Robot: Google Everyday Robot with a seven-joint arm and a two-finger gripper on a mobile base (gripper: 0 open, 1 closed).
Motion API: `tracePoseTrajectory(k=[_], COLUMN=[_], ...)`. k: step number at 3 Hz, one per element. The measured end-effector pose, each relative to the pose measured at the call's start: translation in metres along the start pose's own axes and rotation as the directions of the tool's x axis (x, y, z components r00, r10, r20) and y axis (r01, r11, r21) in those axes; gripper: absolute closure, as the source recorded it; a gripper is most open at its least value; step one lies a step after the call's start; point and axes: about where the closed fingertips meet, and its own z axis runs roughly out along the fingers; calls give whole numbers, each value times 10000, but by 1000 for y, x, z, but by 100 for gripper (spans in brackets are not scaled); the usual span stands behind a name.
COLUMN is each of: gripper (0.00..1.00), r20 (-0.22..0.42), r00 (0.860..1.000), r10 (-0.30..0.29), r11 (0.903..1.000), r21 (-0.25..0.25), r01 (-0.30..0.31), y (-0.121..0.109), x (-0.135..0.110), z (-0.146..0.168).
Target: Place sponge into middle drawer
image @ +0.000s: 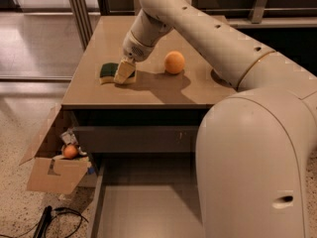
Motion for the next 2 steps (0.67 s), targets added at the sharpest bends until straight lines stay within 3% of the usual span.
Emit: tracePoseTrajectory(k=[1,2], gripper=[94,100], r20=[0,-2], r00=[10000,10000], r10=[0,-1], r11=[10000,10000], r21=[0,-4], r01=[0,1], y=[0,0], x=[0,0], z=[0,0])
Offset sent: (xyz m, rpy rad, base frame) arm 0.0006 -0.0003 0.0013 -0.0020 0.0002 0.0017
